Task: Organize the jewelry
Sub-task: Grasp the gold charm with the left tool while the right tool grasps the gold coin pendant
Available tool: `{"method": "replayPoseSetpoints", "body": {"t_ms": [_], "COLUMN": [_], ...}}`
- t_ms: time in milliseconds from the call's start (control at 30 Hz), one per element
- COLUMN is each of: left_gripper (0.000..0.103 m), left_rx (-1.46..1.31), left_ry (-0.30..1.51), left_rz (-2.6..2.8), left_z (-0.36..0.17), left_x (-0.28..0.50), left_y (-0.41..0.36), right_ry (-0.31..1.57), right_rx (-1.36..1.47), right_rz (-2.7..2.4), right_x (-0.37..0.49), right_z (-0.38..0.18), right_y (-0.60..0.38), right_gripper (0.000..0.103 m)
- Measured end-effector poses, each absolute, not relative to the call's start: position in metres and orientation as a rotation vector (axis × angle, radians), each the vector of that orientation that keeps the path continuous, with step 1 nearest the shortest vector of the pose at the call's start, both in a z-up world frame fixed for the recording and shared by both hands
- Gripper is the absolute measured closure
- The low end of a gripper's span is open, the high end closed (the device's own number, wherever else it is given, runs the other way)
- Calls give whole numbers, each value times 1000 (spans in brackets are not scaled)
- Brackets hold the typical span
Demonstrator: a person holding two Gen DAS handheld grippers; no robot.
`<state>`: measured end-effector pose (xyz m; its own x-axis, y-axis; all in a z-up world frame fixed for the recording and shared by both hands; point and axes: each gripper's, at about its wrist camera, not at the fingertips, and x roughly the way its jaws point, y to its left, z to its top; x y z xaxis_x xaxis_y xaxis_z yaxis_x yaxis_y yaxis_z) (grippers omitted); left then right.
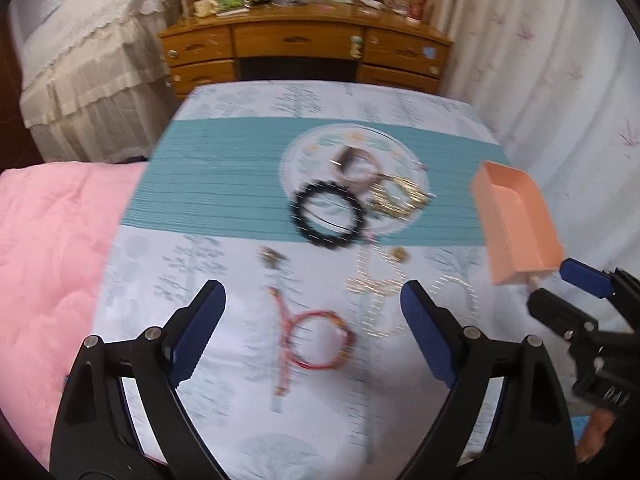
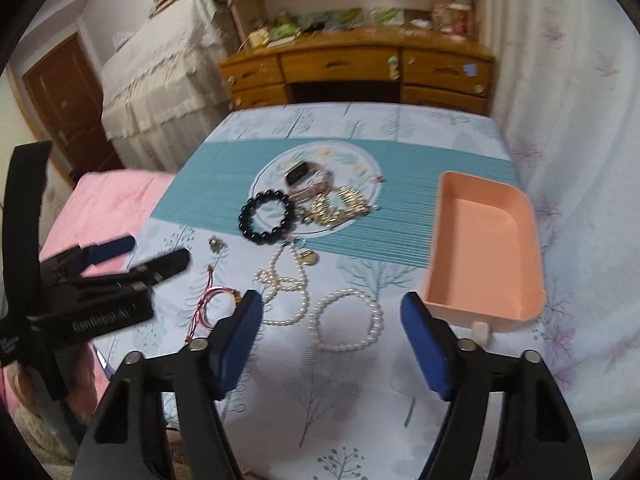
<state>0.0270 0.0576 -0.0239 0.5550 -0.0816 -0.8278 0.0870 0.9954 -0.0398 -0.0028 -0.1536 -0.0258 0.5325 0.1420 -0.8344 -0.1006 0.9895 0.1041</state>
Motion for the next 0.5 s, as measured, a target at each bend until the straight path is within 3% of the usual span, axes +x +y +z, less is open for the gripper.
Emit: {"method": "replayPoseSetpoints", "body": {"t_ms": [300,500], "left_gripper": [15,15], "left_rx": [-159,-123], "left_ry": [1078,1158], "left_rz": [-71,-27], "left_z": [-49,-80], "left_x": [65,86], "left_y": [146,159], "right_ry": [1098,1195], "right_rx": [20,56], "right_rz": [161,194], "right_x": [66,109], "right_z": [-44,-77], "right_y": [-127,-111], "right_gripper": [33,37]}}
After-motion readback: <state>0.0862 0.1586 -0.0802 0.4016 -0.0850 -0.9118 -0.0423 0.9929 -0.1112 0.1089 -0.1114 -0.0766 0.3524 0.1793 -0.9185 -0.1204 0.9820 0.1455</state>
